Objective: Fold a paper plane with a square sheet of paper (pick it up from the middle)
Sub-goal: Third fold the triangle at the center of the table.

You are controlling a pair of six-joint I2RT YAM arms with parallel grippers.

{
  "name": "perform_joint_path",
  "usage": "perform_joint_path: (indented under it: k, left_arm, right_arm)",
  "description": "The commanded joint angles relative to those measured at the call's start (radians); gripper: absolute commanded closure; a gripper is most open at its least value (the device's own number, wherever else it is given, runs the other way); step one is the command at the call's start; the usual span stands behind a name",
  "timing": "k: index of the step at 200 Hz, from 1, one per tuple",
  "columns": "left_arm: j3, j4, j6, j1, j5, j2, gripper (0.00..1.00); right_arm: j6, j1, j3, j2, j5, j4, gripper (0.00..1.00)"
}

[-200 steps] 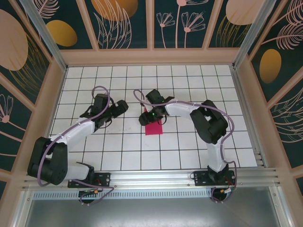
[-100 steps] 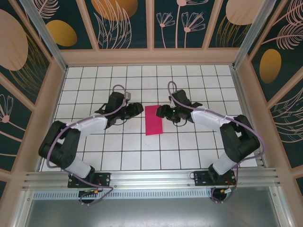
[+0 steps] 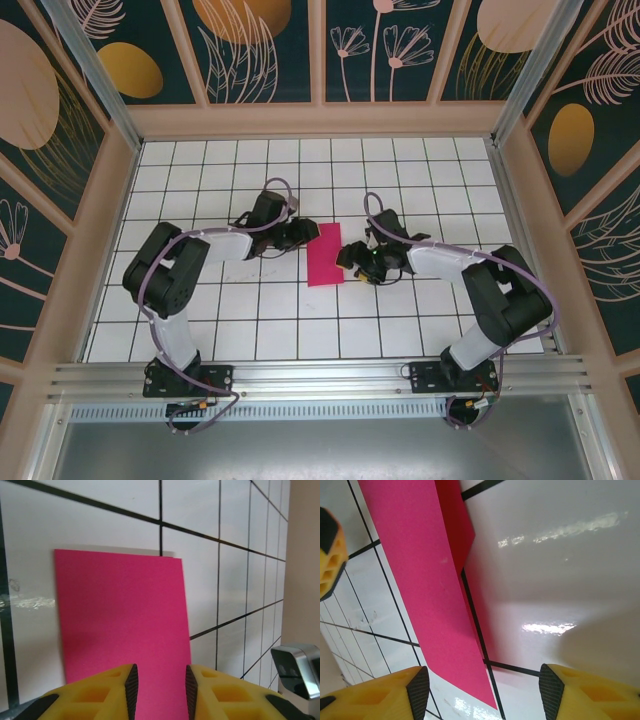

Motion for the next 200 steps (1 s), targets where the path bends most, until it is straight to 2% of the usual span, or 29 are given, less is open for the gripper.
perform_joint_path:
  k: [1,54,146,200]
  left_arm:
    - [0.022,0.021,-0.014,-0.003,0.017,0.033,0.67]
    - [0.023,-0.028,-0.005,-0.003,-0.035,0.06,0.68]
    - [0.022,-0.055,0.002,-0.003,-0.073,0.089,0.68]
    - [0.022,-0.065,0.01,-0.003,-0.078,0.093,0.68]
  right_arm:
    - [0.03,0.012,-0.022,-0.028,-0.042,0.041,0.39]
    - [0.022,0.046,-0.031,0.002,-0.071,0.058,0.46]
    - [0.015,0.065,-0.044,0.019,-0.083,0.076,0.49]
    - [0.037,0.067,-0.057,-0.02,-0.07,0.108,0.67]
